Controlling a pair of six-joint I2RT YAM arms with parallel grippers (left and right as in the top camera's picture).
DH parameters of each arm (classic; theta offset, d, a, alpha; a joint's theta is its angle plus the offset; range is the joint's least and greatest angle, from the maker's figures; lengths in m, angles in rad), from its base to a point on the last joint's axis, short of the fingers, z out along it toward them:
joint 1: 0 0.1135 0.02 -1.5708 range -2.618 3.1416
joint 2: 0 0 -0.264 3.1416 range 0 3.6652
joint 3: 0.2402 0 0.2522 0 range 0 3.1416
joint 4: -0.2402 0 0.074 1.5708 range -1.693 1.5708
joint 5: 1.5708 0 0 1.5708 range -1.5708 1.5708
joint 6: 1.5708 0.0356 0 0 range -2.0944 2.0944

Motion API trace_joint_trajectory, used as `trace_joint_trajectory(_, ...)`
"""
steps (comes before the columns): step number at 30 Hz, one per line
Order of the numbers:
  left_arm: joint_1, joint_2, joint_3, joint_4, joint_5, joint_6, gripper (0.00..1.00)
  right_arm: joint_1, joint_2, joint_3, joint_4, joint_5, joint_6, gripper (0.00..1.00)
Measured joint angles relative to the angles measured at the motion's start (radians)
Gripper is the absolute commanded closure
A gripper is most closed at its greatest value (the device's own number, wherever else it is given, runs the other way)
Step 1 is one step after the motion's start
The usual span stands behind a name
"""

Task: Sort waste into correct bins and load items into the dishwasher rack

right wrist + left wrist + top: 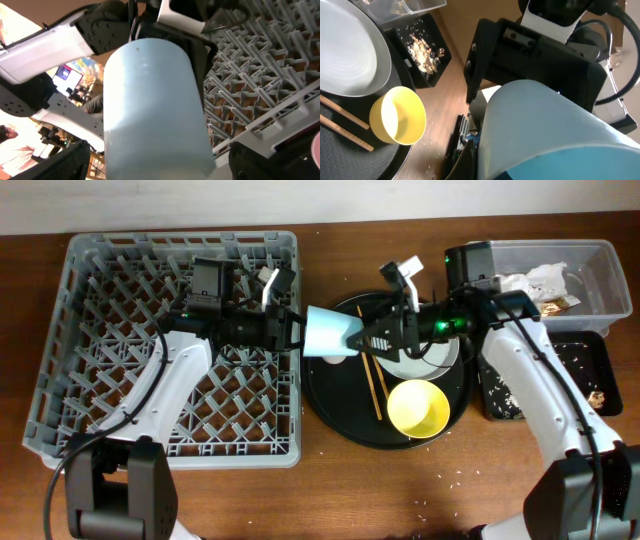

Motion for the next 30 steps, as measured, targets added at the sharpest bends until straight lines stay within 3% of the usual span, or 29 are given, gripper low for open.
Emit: trace_joint_trajectory(30, 0.001, 0.000, 0.000, 0.008, 0.021, -0.004, 0.99, 0.046, 0.011, 0.000, 0.110, 0.012, 0.000, 0.15)
